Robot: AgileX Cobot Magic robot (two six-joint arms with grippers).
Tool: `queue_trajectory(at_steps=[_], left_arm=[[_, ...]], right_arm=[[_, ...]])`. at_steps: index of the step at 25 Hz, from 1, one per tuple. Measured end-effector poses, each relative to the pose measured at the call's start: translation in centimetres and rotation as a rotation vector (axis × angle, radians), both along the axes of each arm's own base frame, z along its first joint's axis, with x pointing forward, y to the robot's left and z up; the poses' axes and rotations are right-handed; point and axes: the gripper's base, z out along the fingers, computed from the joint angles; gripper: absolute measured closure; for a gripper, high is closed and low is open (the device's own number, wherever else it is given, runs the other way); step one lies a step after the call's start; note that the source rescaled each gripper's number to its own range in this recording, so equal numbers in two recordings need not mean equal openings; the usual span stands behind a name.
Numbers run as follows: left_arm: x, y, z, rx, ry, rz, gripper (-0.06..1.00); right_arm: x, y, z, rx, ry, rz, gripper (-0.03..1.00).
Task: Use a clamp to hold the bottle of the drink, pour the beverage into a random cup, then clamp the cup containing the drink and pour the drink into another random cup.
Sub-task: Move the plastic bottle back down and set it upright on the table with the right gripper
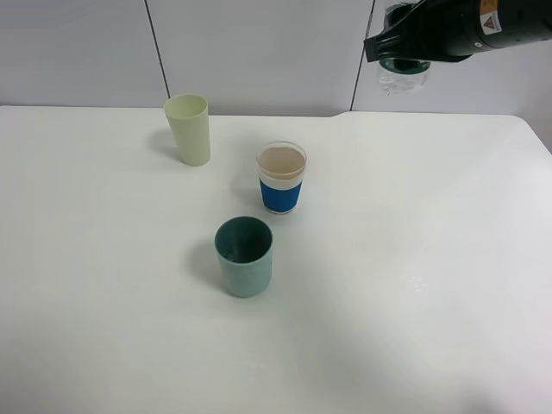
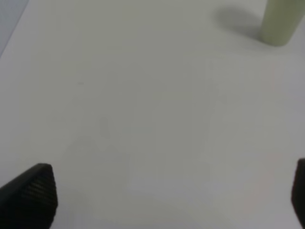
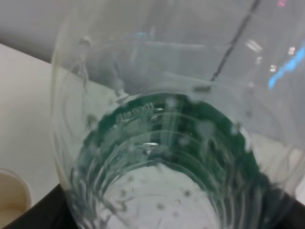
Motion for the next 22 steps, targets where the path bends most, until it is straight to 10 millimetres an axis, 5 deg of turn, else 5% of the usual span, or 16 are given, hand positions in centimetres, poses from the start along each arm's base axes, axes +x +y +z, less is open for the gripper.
queue_trajectory(at_steps=[8,22], left_arm=[[0.0,0.0,0.0,0.000,0.000,0.000,-0.06],[0.0,0.0,0.0,0.000,0.000,0.000,-0.06]], right_arm=[[0.9,-1.6,-0.2,0.109,-0.041,0.033,0.95],[-1.4,-3.6,-6.5,0.196,-0.314,0.025,0.95]])
